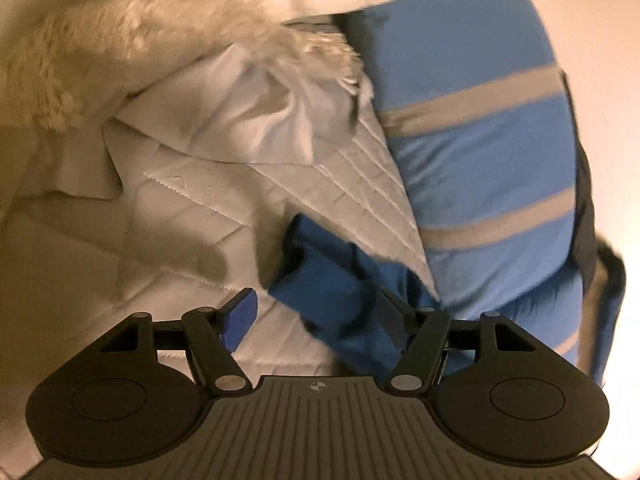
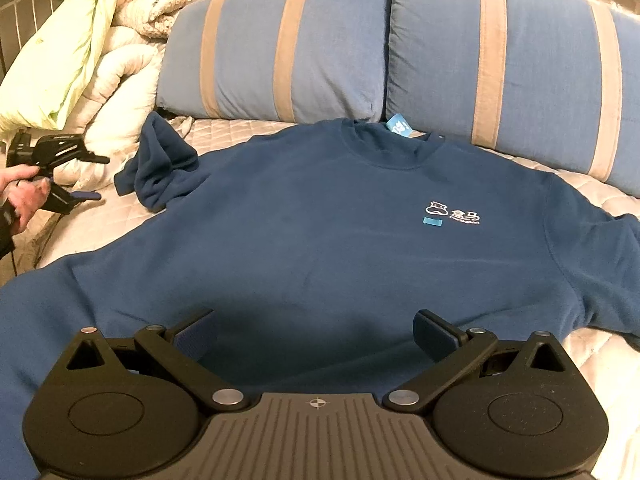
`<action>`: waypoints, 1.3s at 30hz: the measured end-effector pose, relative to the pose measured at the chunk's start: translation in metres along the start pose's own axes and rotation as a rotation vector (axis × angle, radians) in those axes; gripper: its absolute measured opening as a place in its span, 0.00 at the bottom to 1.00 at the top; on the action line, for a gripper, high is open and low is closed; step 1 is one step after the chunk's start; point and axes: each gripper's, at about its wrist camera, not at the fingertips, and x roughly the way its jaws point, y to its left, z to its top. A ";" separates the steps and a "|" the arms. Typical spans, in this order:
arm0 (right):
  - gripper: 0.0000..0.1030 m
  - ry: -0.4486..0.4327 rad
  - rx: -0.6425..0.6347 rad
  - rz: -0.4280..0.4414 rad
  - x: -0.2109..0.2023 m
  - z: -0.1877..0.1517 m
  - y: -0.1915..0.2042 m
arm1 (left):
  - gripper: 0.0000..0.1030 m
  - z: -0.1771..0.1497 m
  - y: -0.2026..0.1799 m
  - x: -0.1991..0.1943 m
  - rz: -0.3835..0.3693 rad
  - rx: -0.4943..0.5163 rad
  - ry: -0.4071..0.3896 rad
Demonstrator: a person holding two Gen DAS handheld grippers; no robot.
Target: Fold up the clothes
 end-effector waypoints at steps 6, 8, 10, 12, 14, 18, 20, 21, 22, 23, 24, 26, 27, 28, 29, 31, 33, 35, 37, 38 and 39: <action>1.00 0.012 0.002 0.002 0.003 0.001 0.000 | 0.61 0.024 0.003 0.024 0.113 -0.165 0.090; 1.00 0.015 0.004 0.002 0.003 0.001 -0.001 | 0.60 0.028 0.000 0.028 0.145 -0.188 0.106; 1.00 0.016 0.008 0.003 0.003 0.001 -0.001 | 0.44 0.028 -0.010 0.030 0.207 -0.138 0.122; 1.00 0.015 0.012 0.003 0.003 0.002 -0.001 | 0.29 0.023 -0.017 0.034 0.244 -0.081 0.161; 1.00 0.013 0.014 0.003 0.003 0.001 0.000 | 0.24 0.017 -0.023 0.032 0.257 -0.018 0.165; 1.00 0.015 0.013 0.006 0.003 0.001 -0.001 | 0.11 0.008 -0.040 0.020 0.283 0.149 0.115; 1.00 0.015 0.011 0.006 0.003 0.001 -0.001 | 0.07 0.003 -0.048 0.013 0.296 0.232 0.089; 1.00 0.014 0.010 0.006 0.003 0.001 -0.001 | 0.06 0.001 -0.052 0.010 0.302 0.274 0.077; 1.00 0.013 0.011 0.005 0.002 0.002 -0.001 | 0.06 -0.002 -0.057 0.007 0.308 0.315 0.064; 1.00 0.012 0.011 0.004 0.002 0.001 -0.001 | 0.05 -0.004 -0.061 0.004 0.314 0.357 0.051; 1.00 0.012 0.011 0.004 0.002 0.001 -0.001 | 0.05 -0.006 -0.065 0.001 0.320 0.399 0.038; 1.00 0.011 0.011 0.003 0.002 0.001 0.000 | 0.05 -0.010 -0.077 -0.013 0.356 0.503 -0.016; 1.00 0.011 0.010 0.002 0.002 0.001 0.000 | 0.05 -0.012 -0.082 -0.020 0.373 0.555 -0.044; 1.00 0.011 0.009 0.002 0.002 0.001 0.001 | 0.05 -0.014 -0.088 -0.027 0.390 0.607 -0.071; 1.00 0.012 0.007 0.002 0.002 0.001 0.001 | 0.05 -0.015 -0.094 -0.034 0.407 0.659 -0.099; 1.00 0.017 0.002 0.006 0.002 0.001 0.001 | 0.04 -0.017 -0.102 -0.048 0.438 0.743 -0.141; 1.00 0.022 -0.001 0.008 0.002 0.002 0.001 | 0.04 -0.016 -0.105 -0.060 0.476 0.805 -0.173; 1.00 0.026 -0.007 0.010 0.002 0.002 0.001 | 0.04 -0.015 -0.104 -0.073 0.522 0.855 -0.205; 1.00 0.026 -0.014 0.010 0.001 0.002 0.002 | 0.04 -0.011 -0.099 -0.087 0.566 0.880 -0.234; 1.00 0.026 -0.018 0.010 0.001 0.001 0.002 | 0.04 -0.009 -0.096 -0.094 0.589 0.893 -0.248; 1.00 0.025 -0.019 0.011 0.001 0.001 0.003 | 0.04 -0.006 -0.092 -0.101 0.614 0.904 -0.264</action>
